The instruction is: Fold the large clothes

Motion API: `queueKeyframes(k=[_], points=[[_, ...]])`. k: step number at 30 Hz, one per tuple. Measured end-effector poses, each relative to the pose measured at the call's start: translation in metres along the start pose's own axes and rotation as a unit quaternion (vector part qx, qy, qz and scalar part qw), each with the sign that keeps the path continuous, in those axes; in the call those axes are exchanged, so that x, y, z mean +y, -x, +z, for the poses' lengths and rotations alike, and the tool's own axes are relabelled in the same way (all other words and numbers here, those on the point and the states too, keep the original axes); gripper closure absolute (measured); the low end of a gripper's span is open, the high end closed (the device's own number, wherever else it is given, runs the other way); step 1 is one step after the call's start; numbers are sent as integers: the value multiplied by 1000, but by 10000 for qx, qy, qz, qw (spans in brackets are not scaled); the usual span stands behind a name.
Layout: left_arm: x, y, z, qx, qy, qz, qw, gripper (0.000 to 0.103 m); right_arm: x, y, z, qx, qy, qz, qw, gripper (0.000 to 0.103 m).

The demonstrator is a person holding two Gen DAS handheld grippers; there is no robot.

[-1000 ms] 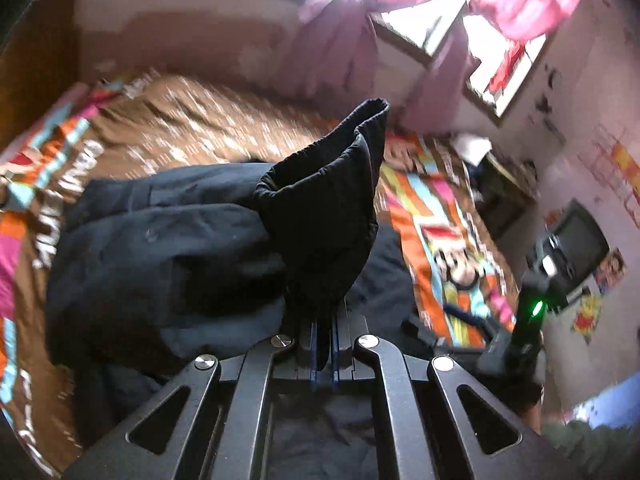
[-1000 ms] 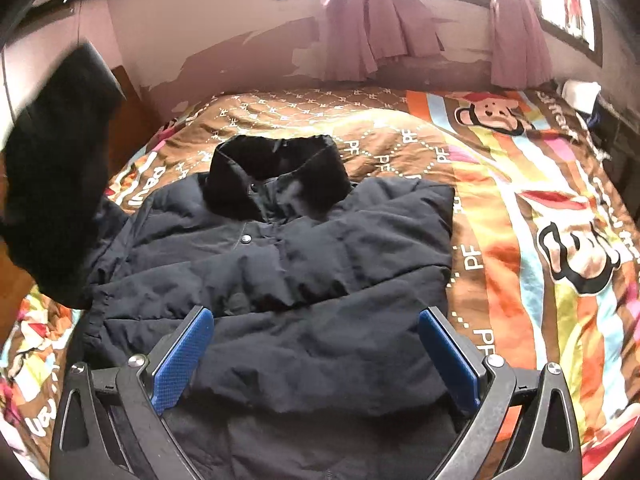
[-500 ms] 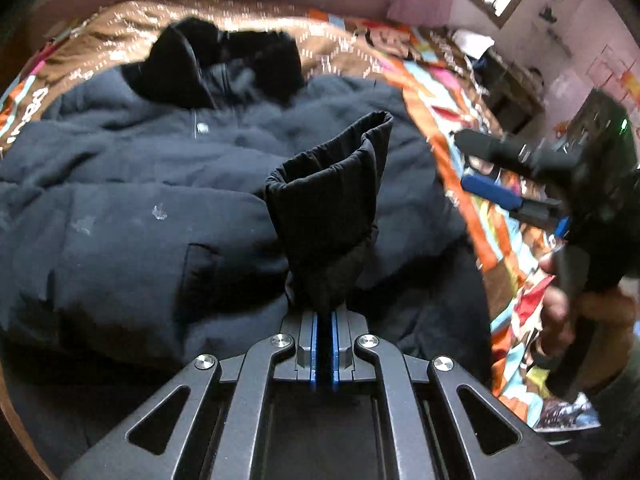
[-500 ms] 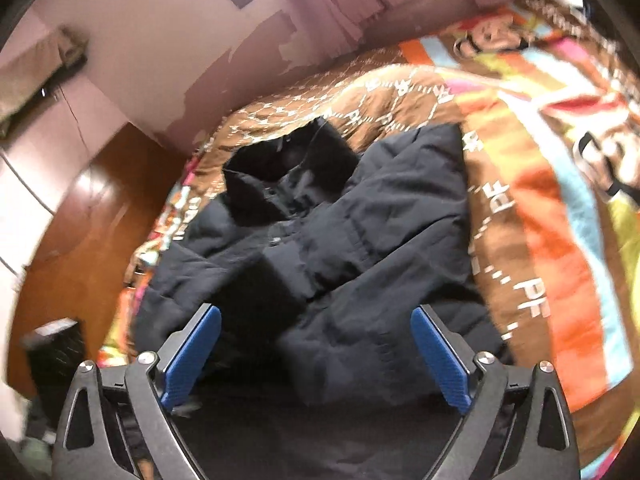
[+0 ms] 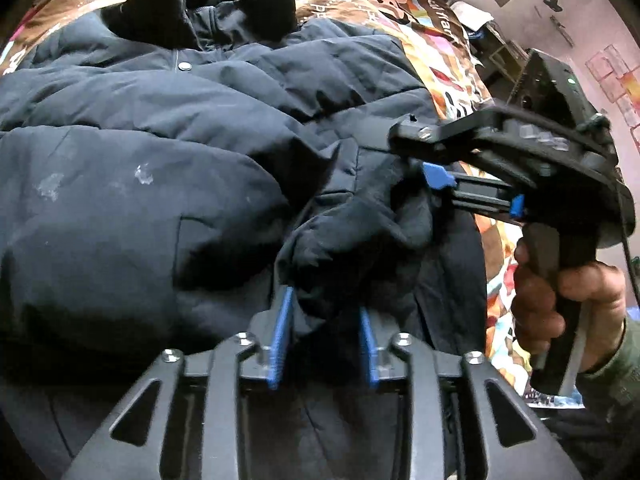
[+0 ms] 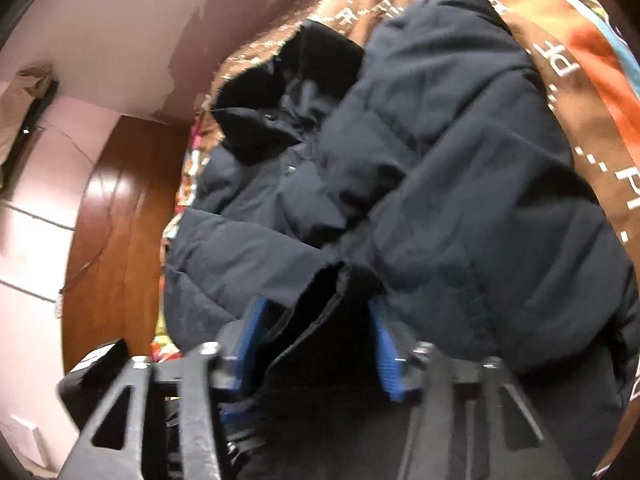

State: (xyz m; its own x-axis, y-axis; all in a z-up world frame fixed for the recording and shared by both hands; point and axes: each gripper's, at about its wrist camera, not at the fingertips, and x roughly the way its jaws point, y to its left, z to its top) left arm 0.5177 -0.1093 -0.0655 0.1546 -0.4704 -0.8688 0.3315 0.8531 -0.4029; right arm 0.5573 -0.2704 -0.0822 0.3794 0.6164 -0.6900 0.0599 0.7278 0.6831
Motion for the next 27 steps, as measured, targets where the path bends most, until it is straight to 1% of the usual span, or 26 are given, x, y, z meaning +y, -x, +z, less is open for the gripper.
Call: queueKeyframes(k=[1,2,3,6,8,10,11,12,13,15,16,17,18,19,20,23,25,27], points=[[-1,4,-2,-26,-36,-35,10000,71,-1,0,0,-21,30,-53,10000,87],[-1,9,-4,-52,-69,-51,9999,71,0,4,0,-67,115,-153,9998,94],[-2,14,-6,-86,-103,-67,9999,71,1,8,0,-163,207,-223,9994,94],[0,34,-11,-364,-122,116,9992,71,6,21,5,-462,505,-468,9966,96],[8,49,-12,-609,18,346,9975,68,9,27,10,-610,714,-681,9932,96],[23,61,-9,-830,277,550,9946,66,13,25,14,-703,935,-1054,9875,96],[30,65,-7,-910,395,628,9931,65,14,25,15,-729,1034,-1215,9845,93],[38,68,-4,-969,515,727,9913,65,18,23,16,-778,1174,-1550,9778,92],[48,70,1,-998,649,841,9893,65,20,23,17,-832,1239,-1776,9727,90],[63,73,9,-1050,835,1008,9858,65,26,25,15,-998,1375,-2012,9647,79],[72,75,15,-1090,921,1077,9839,65,31,27,14,-1134,1516,-2152,9580,63],[78,77,20,-1135,971,1128,9823,65,38,29,12,-1289,1709,-2321,9488,42],[84,79,26,-1187,1027,1200,9803,65,43,28,12,-1388,1847,-2410,9426,34],[92,80,33,-1226,1078,1267,9784,65,50,28,9,-1470,2059,-2416,9368,31],[97,83,36,-1254,1110,1292,9774,65,54,24,9,-1429,2185,-2317,9371,31],[112,78,51,-1221,1155,1323,9768,65,62,4,9,-1069,2396,-1997,9441,31],[119,68,55,-1038,1111,1273,9801,65,63,-10,7,-769,2479,-1774,9493,33],[121,56,54,-902,966,1322,9824,65,65,-23,4,-530,2534,-1735,9502,33]])
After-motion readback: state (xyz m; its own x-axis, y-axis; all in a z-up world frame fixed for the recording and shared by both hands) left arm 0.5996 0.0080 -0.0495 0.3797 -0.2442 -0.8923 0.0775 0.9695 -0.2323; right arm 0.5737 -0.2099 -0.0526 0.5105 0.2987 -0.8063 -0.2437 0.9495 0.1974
